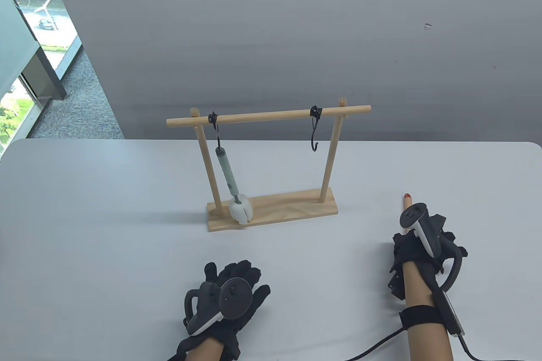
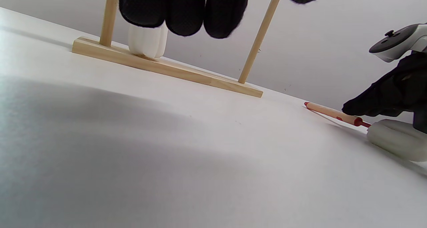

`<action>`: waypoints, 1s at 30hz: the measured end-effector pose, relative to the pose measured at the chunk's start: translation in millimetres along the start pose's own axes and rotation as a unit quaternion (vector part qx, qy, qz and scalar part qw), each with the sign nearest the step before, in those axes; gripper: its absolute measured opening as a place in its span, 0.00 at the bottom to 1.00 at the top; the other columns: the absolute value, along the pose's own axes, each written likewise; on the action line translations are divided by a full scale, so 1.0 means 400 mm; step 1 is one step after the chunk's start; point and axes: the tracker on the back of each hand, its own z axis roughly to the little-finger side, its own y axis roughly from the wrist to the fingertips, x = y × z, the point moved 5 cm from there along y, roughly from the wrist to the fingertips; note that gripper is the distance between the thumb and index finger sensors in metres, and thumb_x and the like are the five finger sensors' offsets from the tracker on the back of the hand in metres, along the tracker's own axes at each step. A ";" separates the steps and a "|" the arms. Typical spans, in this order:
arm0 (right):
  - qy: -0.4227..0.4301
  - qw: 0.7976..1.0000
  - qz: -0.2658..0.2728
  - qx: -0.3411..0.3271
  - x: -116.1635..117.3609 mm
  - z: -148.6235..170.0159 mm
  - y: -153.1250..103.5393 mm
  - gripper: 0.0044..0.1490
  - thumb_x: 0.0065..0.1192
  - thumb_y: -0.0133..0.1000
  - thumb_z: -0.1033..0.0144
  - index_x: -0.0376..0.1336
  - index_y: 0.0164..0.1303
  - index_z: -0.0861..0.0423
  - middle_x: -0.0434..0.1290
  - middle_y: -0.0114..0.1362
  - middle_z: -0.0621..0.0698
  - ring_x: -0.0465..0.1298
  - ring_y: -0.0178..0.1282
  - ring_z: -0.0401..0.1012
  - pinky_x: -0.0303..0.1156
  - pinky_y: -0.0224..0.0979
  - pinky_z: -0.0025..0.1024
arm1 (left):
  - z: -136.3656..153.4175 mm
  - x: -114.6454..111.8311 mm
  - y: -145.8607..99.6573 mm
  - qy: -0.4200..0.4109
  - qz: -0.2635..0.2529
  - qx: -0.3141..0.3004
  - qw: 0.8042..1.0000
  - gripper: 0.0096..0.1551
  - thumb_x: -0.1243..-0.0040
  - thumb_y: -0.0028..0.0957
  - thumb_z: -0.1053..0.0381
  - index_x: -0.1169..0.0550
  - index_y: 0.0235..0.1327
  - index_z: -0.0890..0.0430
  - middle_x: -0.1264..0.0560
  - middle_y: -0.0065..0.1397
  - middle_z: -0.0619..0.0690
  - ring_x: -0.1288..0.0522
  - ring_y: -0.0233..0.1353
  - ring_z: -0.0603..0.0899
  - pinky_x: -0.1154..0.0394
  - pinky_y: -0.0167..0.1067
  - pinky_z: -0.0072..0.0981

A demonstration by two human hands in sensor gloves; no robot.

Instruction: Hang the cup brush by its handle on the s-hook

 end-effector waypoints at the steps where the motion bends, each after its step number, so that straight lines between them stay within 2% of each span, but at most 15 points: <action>1: -0.019 1.000 -0.005 0.010 0.002 -0.001 0.004 0.47 0.60 0.62 0.51 0.50 0.83 0.64 0.43 0.87 0.64 0.40 0.87 0.64 0.31 0.75 0.76 | 0.003 -0.006 0.002 0.001 0.007 0.001 1.000 0.34 0.55 0.54 0.32 0.25 0.66 0.48 0.28 0.78 0.56 0.28 0.76 0.67 0.50 0.72 0.73; 4: -0.049 0.998 -0.017 0.028 0.007 0.000 0.015 0.46 0.59 0.62 0.49 0.50 0.83 0.62 0.42 0.88 0.61 0.38 0.89 0.62 0.29 0.77 0.75 | 0.006 -0.018 0.003 0.018 0.018 0.007 1.000 0.34 0.55 0.54 0.32 0.25 0.66 0.49 0.28 0.78 0.56 0.28 0.76 0.66 0.50 0.72 0.73; 6: -0.017 0.999 -0.026 0.017 0.011 0.000 0.021 0.45 0.59 0.62 0.50 0.52 0.81 0.64 0.42 0.88 0.61 0.39 0.89 0.62 0.29 0.77 0.75 | 0.004 -0.018 0.004 0.018 0.016 0.007 1.000 0.34 0.55 0.54 0.32 0.25 0.67 0.48 0.28 0.78 0.56 0.28 0.76 0.67 0.50 0.72 0.73; 12: -0.036 0.999 -0.009 0.029 0.020 -0.006 0.023 0.38 0.60 0.63 0.51 0.61 0.74 0.64 0.48 0.87 0.60 0.43 0.89 0.61 0.31 0.79 0.73 | 0.003 -0.024 0.004 0.029 0.017 0.008 0.999 0.33 0.55 0.54 0.32 0.22 0.63 0.48 0.27 0.77 0.55 0.28 0.76 0.66 0.50 0.71 0.73; 21: -0.038 0.999 0.014 0.008 0.025 -0.020 0.012 0.35 0.61 0.62 0.53 0.64 0.68 0.67 0.52 0.85 0.60 0.47 0.88 0.61 0.33 0.79 0.72 | -0.001 -0.028 0.004 0.036 0.017 0.008 0.999 0.33 0.55 0.54 0.32 0.20 0.60 0.49 0.27 0.77 0.56 0.28 0.77 0.67 0.50 0.71 0.73; 24: -0.042 0.999 0.025 -0.004 0.010 -0.024 -0.006 0.35 0.61 0.61 0.53 0.64 0.67 0.67 0.53 0.85 0.61 0.48 0.87 0.62 0.34 0.79 0.71 | -0.004 -0.028 0.004 0.040 0.015 0.009 0.999 0.33 0.55 0.54 0.32 0.21 0.60 0.49 0.28 0.78 0.56 0.29 0.77 0.67 0.51 0.71 0.73; 30: -0.018 0.993 0.092 -0.075 -0.065 -0.049 -0.091 0.35 0.62 0.59 0.53 0.65 0.66 0.66 0.55 0.84 0.62 0.50 0.86 0.63 0.36 0.78 0.72 | -0.008 -0.016 -0.002 0.043 -0.001 0.010 0.999 0.33 0.55 0.54 0.32 0.22 0.62 0.48 0.30 0.79 0.56 0.30 0.78 0.67 0.51 0.71 0.73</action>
